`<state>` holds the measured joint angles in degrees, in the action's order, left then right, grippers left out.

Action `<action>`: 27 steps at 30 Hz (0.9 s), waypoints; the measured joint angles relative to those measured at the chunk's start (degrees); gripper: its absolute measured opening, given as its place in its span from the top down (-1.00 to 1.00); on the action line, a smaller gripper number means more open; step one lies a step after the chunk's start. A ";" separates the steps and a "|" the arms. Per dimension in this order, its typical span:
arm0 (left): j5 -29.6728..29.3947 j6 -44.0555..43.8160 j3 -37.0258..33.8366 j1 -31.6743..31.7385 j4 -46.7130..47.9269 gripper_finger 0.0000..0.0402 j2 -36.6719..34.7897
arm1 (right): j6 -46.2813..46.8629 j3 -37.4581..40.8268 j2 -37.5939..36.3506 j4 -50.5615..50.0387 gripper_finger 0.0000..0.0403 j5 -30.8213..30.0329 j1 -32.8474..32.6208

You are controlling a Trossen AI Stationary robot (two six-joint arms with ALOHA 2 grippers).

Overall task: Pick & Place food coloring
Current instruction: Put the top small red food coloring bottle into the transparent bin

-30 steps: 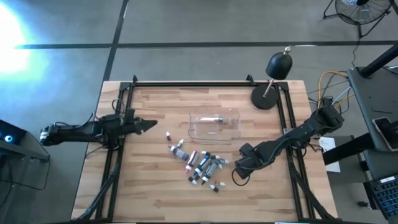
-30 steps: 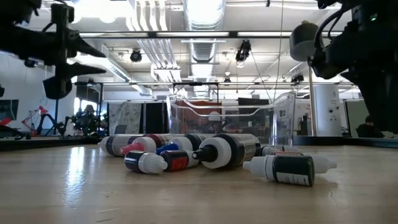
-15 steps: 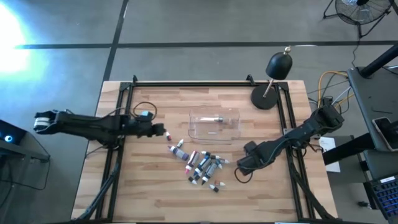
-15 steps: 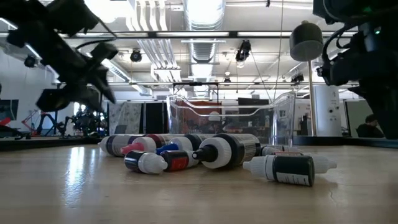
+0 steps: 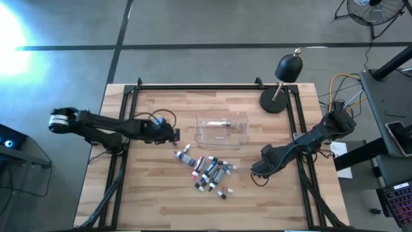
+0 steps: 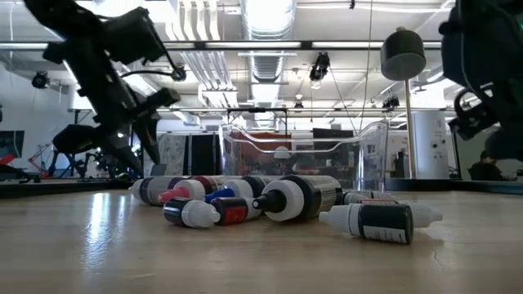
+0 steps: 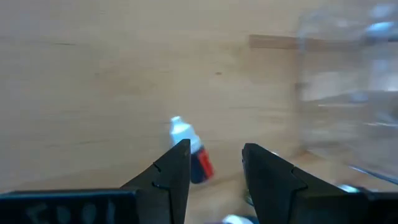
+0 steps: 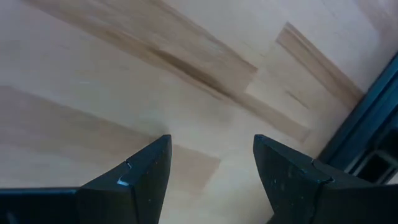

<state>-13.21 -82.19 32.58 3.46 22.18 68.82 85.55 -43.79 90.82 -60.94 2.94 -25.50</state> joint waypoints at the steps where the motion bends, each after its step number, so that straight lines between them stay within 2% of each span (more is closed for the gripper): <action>1: -0.07 0.06 1.40 0.00 1.11 0.40 1.76 | -0.44 0.28 -0.10 0.19 -0.09 0.00 0.00; 6: -0.31 0.69 7.63 -0.04 5.98 0.40 10.61 | -0.81 1.27 -0.25 0.39 -0.09 -0.78 0.00; 10: -0.34 -1.92 10.66 -0.49 8.49 0.40 14.96 | -0.85 1.32 -0.32 0.32 -0.09 -2.00 -0.04; 17: -0.23 -6.80 11.16 -1.55 9.73 0.40 15.48 | -0.87 1.41 -0.32 0.26 -0.09 -3.29 -0.04; 27: 0.13 -3.28 11.12 -1.76 7.33 0.40 16.95 | -0.59 1.50 -0.36 0.57 -0.09 -3.89 -0.04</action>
<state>-13.08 -85.48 43.71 1.70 29.51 85.77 84.96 -42.29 90.46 -60.37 -0.95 -25.54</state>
